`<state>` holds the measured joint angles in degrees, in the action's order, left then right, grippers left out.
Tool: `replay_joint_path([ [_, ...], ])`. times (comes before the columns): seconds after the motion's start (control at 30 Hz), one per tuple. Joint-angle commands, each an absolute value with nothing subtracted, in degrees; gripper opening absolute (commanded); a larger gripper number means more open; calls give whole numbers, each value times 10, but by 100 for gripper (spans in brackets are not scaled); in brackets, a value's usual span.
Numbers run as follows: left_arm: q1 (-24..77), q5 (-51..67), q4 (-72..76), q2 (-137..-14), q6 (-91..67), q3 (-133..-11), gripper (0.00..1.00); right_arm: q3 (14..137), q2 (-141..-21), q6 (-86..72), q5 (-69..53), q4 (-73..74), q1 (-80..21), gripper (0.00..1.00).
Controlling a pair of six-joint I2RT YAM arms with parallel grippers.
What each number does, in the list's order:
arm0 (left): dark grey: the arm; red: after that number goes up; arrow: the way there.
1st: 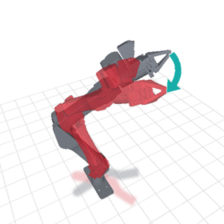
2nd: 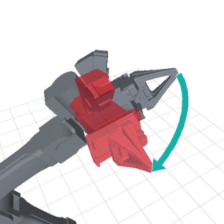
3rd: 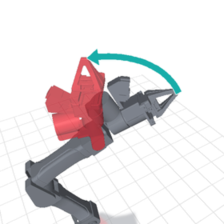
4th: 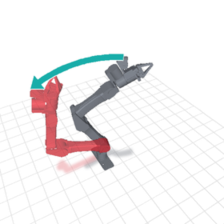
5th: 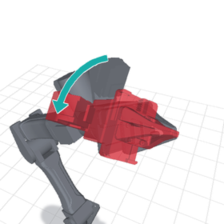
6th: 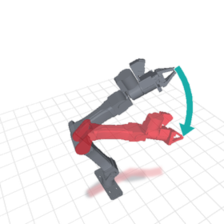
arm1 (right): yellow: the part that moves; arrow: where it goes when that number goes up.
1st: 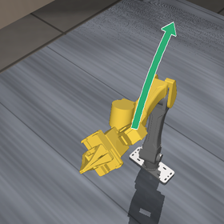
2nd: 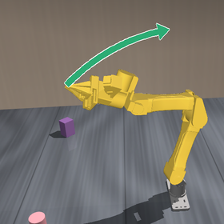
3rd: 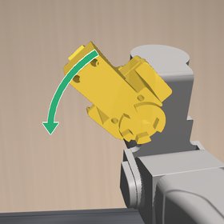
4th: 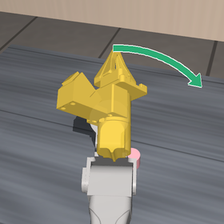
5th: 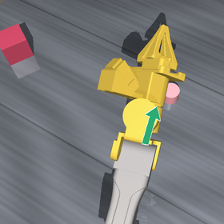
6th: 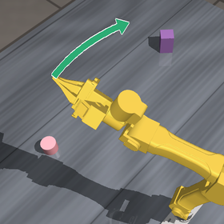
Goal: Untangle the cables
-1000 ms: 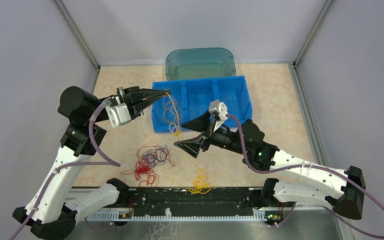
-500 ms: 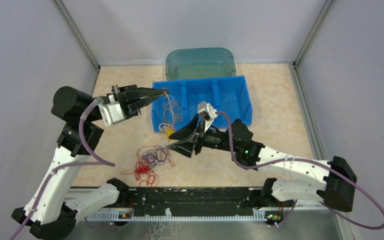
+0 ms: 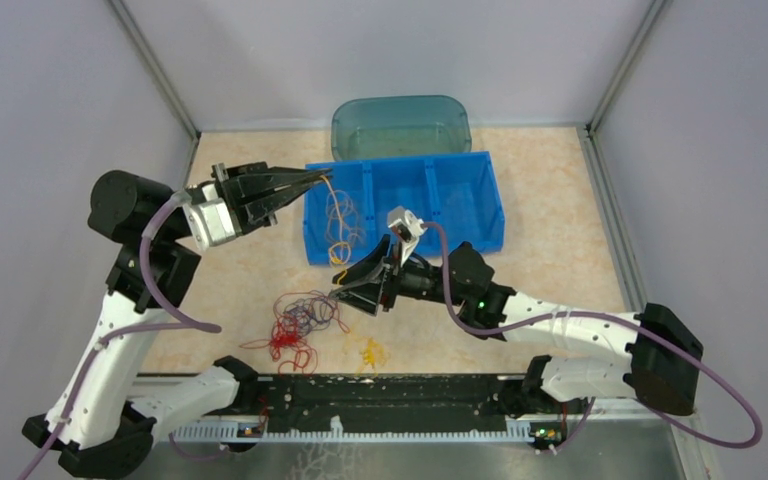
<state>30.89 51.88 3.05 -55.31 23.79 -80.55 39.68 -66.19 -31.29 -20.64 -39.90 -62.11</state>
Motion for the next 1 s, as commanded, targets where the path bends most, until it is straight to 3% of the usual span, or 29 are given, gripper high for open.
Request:
replay_joint_path([
  [0.0, 312, 519, 48, -559, 228, -833, 0, 405, -674, -317, -199, -440, -625, 43],
  [0.57, 312, 479, 82, -580, 246, -884, 0, 360, -731, -332, -163, -478, -632, 41],
  [0.67, 312, 452, 84, -579, 243, -882, 0, 352, -723, -333, -154, -479, -632, 33],
  [0.8, 312, 421, 51, -573, 216, -865, 0, 347, -697, -327, -132, -471, -632, 0],
  [0.97, 311, 425, -47, -557, 120, -803, 6, 367, -647, -290, -114, -429, -632, 0],
])
